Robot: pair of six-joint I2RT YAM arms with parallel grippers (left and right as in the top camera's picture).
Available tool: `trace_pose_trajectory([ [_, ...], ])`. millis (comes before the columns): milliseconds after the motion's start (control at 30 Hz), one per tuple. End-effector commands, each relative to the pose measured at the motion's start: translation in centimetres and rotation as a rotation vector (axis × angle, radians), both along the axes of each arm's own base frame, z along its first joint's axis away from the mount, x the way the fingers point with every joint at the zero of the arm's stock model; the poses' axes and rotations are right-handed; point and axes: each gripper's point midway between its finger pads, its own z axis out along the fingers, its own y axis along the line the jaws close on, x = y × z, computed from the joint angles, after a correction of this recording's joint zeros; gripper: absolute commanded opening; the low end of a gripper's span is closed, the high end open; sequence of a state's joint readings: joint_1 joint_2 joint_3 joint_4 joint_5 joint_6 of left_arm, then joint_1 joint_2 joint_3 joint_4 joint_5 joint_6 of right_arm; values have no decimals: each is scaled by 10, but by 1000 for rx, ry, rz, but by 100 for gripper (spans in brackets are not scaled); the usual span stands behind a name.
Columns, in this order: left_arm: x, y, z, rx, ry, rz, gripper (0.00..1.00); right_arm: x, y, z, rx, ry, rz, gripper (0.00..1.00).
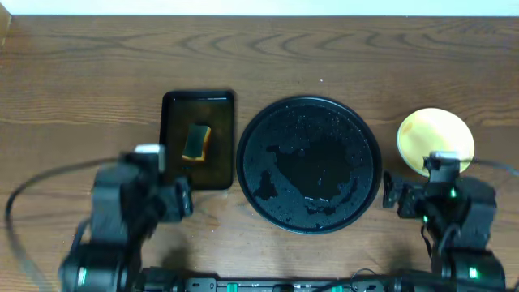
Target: Clean dirty plates on tray and stack at the side
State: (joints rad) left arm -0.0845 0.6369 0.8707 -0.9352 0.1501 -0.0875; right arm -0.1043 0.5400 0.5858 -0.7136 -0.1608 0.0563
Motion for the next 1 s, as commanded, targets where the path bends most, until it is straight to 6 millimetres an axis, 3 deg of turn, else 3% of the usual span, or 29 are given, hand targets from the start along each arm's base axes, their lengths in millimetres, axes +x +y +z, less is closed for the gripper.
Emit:
trace_pose_trajectory([
  [0,-18,3,28,10,-176,-7,80,-7,0,13,-11,-76,-7,99],
  [167,-32,5,40,4,-254,-6,80,-14,1,6,-8,-44,-7,99],
  [467,-32,5,39,4,-253,-6,80,-39,3,-24,7,120,-6,99],
  [700,-32,5,39,4,-253,-6,80,-52,4,-36,13,188,-6,99],
  [867,-32,5,39,4,-253,-6,81,-54,6,-35,-17,125,15,99],
  [967,-32,5,39,4,-253,-6,80,-39,20,-24,-85,-85,133,99],
])
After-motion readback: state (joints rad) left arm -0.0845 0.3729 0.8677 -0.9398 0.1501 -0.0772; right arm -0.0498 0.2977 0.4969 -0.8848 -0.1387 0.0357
